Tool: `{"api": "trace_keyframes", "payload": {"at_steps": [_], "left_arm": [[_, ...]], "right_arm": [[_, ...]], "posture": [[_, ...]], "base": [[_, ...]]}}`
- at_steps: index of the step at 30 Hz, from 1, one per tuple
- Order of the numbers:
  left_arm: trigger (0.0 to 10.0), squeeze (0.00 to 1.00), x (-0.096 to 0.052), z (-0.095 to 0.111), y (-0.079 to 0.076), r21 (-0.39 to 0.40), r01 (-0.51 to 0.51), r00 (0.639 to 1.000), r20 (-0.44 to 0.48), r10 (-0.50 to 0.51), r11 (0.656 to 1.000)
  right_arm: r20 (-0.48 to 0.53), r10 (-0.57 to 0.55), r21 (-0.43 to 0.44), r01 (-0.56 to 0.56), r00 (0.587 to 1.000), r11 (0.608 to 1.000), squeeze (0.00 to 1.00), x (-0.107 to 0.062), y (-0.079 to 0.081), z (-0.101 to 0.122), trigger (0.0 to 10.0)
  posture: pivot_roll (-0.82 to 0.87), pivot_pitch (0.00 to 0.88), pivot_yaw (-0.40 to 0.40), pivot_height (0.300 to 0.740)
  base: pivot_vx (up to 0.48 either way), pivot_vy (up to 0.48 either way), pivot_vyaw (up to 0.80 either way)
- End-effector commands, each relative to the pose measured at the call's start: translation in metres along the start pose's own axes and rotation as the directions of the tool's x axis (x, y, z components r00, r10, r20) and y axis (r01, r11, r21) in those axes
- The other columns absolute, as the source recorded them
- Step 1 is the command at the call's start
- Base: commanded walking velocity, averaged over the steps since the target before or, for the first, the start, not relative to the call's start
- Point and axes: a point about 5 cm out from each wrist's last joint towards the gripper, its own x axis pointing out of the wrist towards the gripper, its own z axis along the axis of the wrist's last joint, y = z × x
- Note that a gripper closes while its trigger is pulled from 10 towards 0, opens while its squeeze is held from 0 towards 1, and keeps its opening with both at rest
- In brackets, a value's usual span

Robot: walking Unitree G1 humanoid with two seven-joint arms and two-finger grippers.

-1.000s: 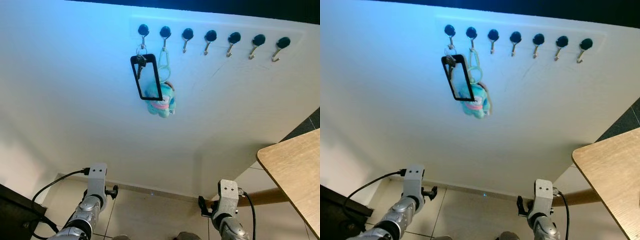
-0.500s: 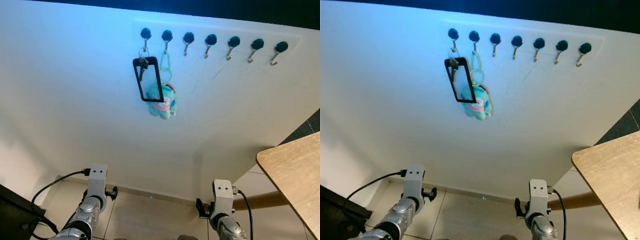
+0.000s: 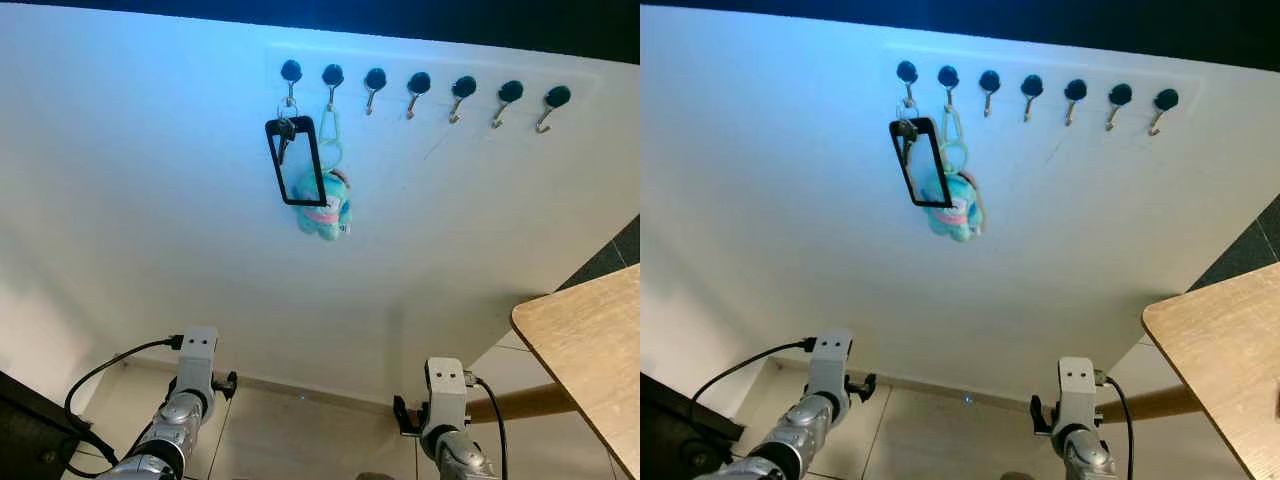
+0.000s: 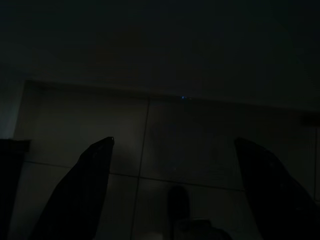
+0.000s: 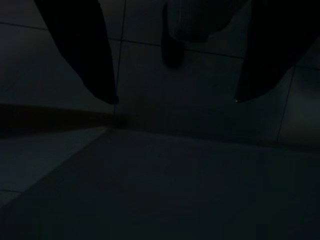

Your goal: Hang keys on a hook

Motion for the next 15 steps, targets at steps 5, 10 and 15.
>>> {"api": "trace_keyframes", "payload": {"at_steps": [5,10,15], "left_arm": [[10.0,0.0,0.0,-0.005,0.002,-0.001,-0.025,0.999,-0.038,0.025,1.0],[10.0,0.0,0.002,0.003,0.002,-0.09,-0.029,0.999,-0.028,0.027,0.996],[10.0,0.0,0.003,0.007,0.002,-0.015,-0.021,0.999,-0.029,0.02,1.0]], "right_arm": [[-0.02,-0.068,0.112,0.07,0.997,0.991,0.0,-0.001,-0.009,-0.004,10.0],[-0.051,-0.1,0.198,0.108,0.994,0.974,0.0,0.001,-0.015,-0.001,10.0],[-0.05,-0.097,0.183,0.104,0.994,0.978,0.0,0.002,-0.015,0.001,10.0]], "posture": [[0.03,0.03,-0.014,0.74],[0.03,0.035,-0.008,0.74],[0.04,0.019,-0.007,0.74]], "base": [[0.0,0.0,0.0],[0.0,0.0,0.0],[0.0,0.0,0.0]]}}
